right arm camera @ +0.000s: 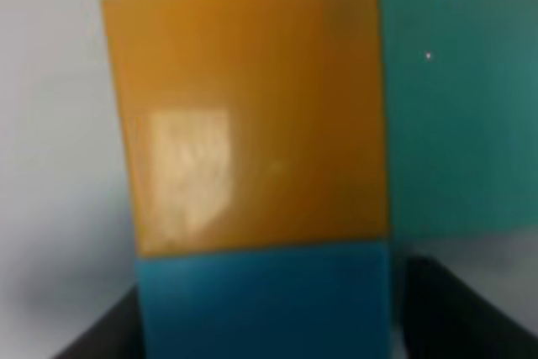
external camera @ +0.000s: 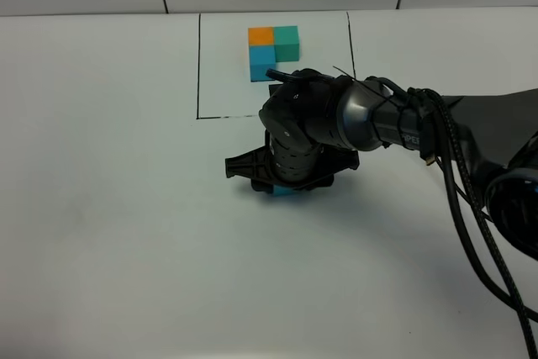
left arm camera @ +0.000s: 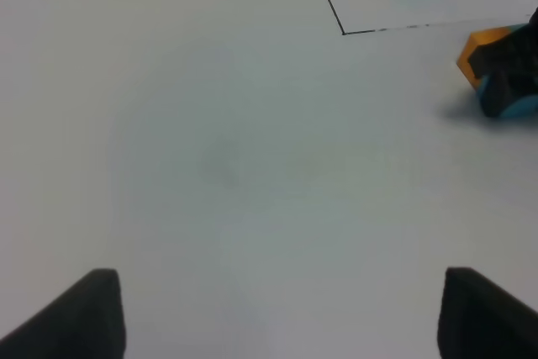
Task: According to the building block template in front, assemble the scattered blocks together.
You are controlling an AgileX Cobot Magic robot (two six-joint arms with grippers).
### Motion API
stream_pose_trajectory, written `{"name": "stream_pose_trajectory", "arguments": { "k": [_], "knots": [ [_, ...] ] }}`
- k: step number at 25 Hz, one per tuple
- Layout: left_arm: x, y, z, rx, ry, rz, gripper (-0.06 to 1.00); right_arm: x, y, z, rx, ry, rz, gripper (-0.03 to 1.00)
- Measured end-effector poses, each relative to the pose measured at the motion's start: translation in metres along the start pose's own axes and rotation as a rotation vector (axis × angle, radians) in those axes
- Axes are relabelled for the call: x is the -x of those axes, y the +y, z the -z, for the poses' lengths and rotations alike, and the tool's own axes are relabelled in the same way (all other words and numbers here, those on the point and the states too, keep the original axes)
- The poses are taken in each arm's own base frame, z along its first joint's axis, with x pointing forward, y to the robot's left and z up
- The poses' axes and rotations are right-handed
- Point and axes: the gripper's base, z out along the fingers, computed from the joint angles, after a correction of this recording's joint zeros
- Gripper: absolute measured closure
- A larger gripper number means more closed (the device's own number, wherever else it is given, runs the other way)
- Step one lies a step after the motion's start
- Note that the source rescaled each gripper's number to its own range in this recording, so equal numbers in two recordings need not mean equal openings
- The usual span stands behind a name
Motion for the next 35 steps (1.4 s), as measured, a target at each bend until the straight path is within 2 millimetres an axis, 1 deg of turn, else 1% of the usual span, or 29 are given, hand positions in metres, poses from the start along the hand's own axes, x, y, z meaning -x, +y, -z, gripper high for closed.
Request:
{"name": "stream_pose_trajectory", "arguments": {
  "k": [2,5,8,10,14,16,22,25,27,29,32,35],
  "knots": [
    [0.000,0.000,0.000,0.000,0.000,0.000,0.26,0.001,-0.001,0.000,0.001,-0.002,-0.011,0.56],
    [0.000,0.000,0.000,0.000,0.000,0.000,0.26,0.001,-0.001,0.000,0.003,-0.004,-0.021,0.40],
    [0.000,0.000,0.000,-0.001,0.000,0.000,0.26,0.001,-0.001,0.000,0.003,-0.004,-0.020,0.30],
    [0.000,0.000,0.000,-0.001,0.000,0.000,0.26,0.001,-0.001,0.000,0.005,-0.005,-0.014,0.26],
    [0.000,0.000,0.000,-0.001,0.000,0.000,0.26,0.000,0.002,0.005,0.009,-0.011,0.004,0.23],
    [0.000,0.000,0.000,-0.001,0.000,0.000,0.26,-0.001,0.003,0.013,0.007,-0.024,0.020,0.23],
    [0.000,0.000,0.000,-0.001,0.000,0.000,0.26,0.001,0.012,0.058,0.070,-0.104,0.082,0.23],
    [0.000,0.000,0.000,-0.001,0.000,0.000,0.26,0.003,0.011,0.080,0.082,-0.132,0.113,0.23],
    [0.000,0.000,0.000,-0.001,0.000,0.000,0.26,0.007,0.004,0.090,0.068,-0.138,0.128,0.23],
    [0.000,0.000,0.000,-0.001,0.000,0.000,0.26,0.015,-0.008,0.098,0.046,-0.150,0.131,0.23],
    [0.000,0.000,0.000,-0.001,0.000,0.000,0.26,0.033,-0.034,0.103,0.018,-0.160,0.143,0.23],
    [0.000,0.000,0.000,-0.001,0.000,0.000,0.26,0.052,-0.067,0.101,0.027,-0.141,0.131,0.25]
  ]
}}
